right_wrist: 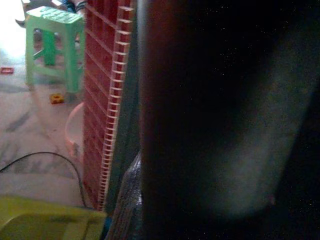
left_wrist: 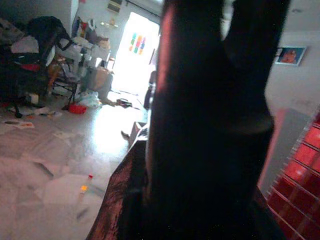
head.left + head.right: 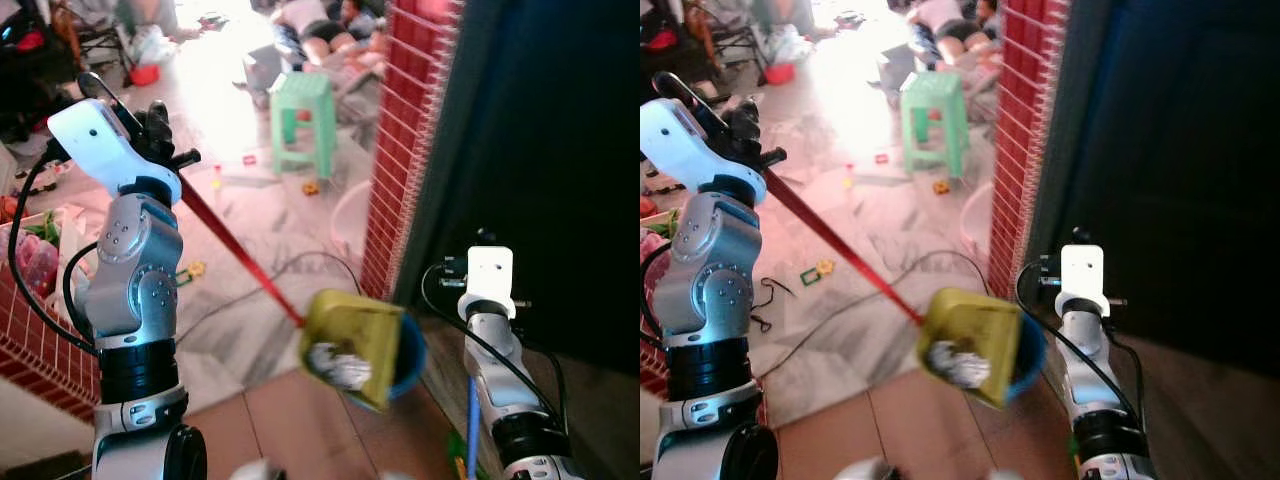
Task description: Sweep floor
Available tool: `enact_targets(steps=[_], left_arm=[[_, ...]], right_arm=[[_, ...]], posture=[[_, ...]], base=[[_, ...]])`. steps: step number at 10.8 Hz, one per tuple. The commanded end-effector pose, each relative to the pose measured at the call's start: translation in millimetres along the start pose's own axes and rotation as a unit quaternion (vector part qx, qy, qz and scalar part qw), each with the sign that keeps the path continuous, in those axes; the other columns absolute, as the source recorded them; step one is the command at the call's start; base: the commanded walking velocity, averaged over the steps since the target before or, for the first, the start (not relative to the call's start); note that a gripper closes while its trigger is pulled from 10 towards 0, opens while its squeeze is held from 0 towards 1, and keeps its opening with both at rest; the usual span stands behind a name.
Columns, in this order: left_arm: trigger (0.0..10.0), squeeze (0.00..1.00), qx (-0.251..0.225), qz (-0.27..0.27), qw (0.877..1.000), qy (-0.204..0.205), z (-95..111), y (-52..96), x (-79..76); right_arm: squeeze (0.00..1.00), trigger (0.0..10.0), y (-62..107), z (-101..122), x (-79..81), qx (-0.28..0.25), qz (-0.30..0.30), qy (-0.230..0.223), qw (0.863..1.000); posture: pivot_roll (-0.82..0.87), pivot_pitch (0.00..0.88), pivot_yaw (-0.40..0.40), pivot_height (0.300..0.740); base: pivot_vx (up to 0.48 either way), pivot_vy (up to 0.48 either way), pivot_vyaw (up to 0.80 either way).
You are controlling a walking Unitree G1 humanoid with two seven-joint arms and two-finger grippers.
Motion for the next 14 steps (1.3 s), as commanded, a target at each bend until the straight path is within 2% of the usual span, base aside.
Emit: enact_targets(steps=[1, 3, 4, 6, 9, 10, 12, 13, 14], left_arm=[[10.0, 0.00, -0.050, -0.004, 0.999, -0.001, 23.9, -3.5, -5.0], [10.0, 0.00, -0.061, -0.003, 0.998, -0.009, 27.0, -4.1, -5.5], [10.0, 0.00, -0.068, -0.006, 0.997, -0.020, 28.0, -3.5, -8.6], [10.0, 0.00, -0.062, -0.014, 0.998, -0.030, 14.4, 2.0, -18.8], [10.0, 0.00, -0.073, -0.096, 0.989, -0.084, -4.2, 14.7, -55.7], [10.0, 0.00, -0.061, -0.129, 0.986, -0.084, -17.0, 22.8, -70.3], [10.0, 0.00, -0.051, -0.214, 0.971, -0.098, -28.5, 37.0, -99.7], [10.0, 0.00, -0.025, -0.295, 0.950, -0.099, -40.2, 52.9, -122.0], [10.0, 0.00, -0.011, -0.386, 0.915, -0.117, -48.8, 73.6, -141.9]], right_arm=[[0.00, 10.0, -4.7, 22.3, -0.4, -0.049, 0.001, 0.012, 0.999], [0.00, 10.0, -5.1, 22.3, 0.4, -0.048, 0.003, 0.011, 0.999], [0.00, 10.0, -4.9, 22.4, 1.0, -0.048, 0.004, 0.011, 0.999], [0.00, 10.0, -5.7, 22.5, 2.3, -0.048, 0.006, 0.011, 0.999], [0.00, 10.0, -7.5, 25.2, 1.0, -0.051, 0.006, 0.011, 0.999], [0.00, 10.0, -7.4, 26.1, 1.6, -0.053, 0.005, 0.011, 0.999], [0.00, 10.0, -8.4, 27.4, 1.4, -0.054, 0.005, 0.010, 0.998], [0.00, 10.0, -9.4, 28.3, 2.2, -0.055, 0.005, 0.009, 0.998], [0.00, 10.0, -11.2, 30.5, 3.5, -0.057, 0.005, 0.007, 0.998]], posture=[[-0.06, 0.000, 0.051, 0.740], [-0.06, 0.000, 0.050, 0.740], [-0.06, 0.000, 0.048, 0.740], [-0.07, 0.000, 0.041, 0.740], [-0.07, 0.000, 0.035, 0.740], [-0.07, 0.000, 0.036, 0.740], [-0.07, 0.000, 0.032, 0.740], [-0.06, 0.000, 0.031, 0.740], [-0.06, 0.000, 0.030, 0.740]], base=[[0.472, 0.000, 0.00], [0.471, 0.000, 0.00], [0.000, 0.000, 0.00], [0.000, 0.000, 0.00], [0.000, 0.000, 0.00], [0.000, 0.000, 0.00], [0.000, 0.000, 0.00], [0.000, 0.000, 0.00], [0.000, 0.000, 0.00]])
Point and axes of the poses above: a point about 5 cm out from each wrist's last joint towards the gripper, its own y axis pointing back from the gripper into the wrist, its own z axis along the axis of the wrist's last joint, x = y × z, the point moved 3 cm from there along -y, pointing out of the wrist towards the gripper, and after that the axes turned 11 degrees about y, right-handed, at the moved point
